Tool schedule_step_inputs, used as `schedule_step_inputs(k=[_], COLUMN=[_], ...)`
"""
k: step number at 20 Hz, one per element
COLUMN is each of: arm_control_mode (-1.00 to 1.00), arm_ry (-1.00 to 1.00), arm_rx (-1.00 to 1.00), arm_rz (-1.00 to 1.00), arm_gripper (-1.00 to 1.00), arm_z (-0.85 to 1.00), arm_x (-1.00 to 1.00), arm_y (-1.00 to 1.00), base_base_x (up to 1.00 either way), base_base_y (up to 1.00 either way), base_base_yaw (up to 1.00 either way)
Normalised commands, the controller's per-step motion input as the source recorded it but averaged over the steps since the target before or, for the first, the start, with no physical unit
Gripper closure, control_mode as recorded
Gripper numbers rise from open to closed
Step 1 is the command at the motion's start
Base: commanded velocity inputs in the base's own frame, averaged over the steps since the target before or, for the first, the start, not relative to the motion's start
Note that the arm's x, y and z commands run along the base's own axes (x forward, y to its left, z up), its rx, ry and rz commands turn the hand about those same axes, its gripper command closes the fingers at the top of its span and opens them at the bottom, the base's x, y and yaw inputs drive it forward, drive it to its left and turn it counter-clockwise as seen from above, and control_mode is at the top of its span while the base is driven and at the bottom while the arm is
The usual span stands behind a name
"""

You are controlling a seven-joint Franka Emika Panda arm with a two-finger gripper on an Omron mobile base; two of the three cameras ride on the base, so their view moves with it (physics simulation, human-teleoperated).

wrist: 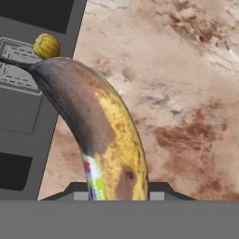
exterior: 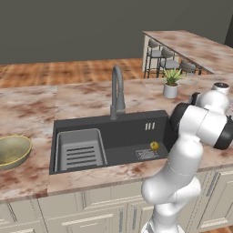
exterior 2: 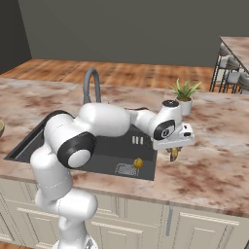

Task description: Remove the squash and banana from the sink. Then move the bowl and cup from the counter to the sink for washing.

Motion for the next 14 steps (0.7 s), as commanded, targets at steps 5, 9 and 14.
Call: schedule_step_inputs(k=[5, 9, 14], arm_control_mode=[-1.0, -1.0, -1.0], arm_ry=[0.0, 0.0, 0.0], arm_rx=[0.09, 0.08, 0.03], arm_rz=[0.0, 0.0, 0.0], arm_gripper=[1.0, 1.0, 1.0], arm_z=[-0.15, -0.17, -0.17], arm_x=[0.0, 0.0, 0.0], arm_y=[-0.08, -0.06, -0.06], base_base_x=[0.0, 0.0, 0.0], base_base_y=[0.0, 0.0, 0.0], base_base_yaw=[0.0, 0.0, 0.0])
